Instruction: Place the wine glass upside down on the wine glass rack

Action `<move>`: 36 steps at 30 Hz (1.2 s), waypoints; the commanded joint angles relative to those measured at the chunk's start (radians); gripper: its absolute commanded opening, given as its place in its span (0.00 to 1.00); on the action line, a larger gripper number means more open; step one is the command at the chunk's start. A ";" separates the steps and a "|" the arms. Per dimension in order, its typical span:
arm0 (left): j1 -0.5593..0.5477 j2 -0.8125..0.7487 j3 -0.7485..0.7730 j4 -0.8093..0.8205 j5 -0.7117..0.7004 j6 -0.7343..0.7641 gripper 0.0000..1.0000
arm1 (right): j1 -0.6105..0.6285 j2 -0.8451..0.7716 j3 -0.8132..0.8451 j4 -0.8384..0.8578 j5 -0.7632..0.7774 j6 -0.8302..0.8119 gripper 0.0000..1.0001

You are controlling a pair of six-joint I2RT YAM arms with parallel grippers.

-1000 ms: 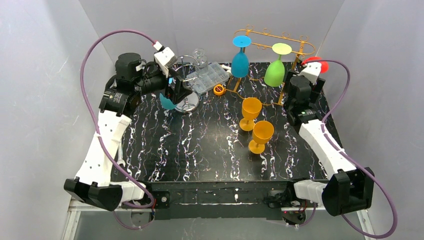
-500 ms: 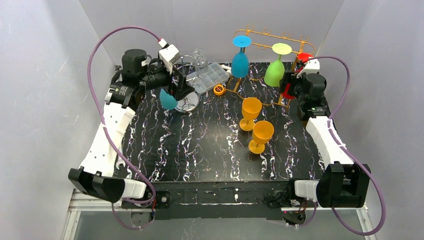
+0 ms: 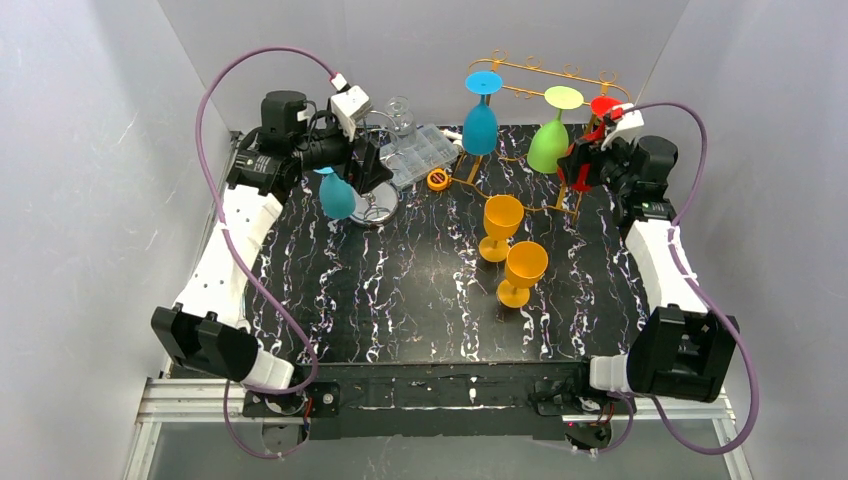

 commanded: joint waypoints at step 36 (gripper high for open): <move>0.067 0.132 0.223 -0.118 0.196 0.022 0.98 | -0.047 0.059 0.049 0.070 -0.053 -0.075 0.28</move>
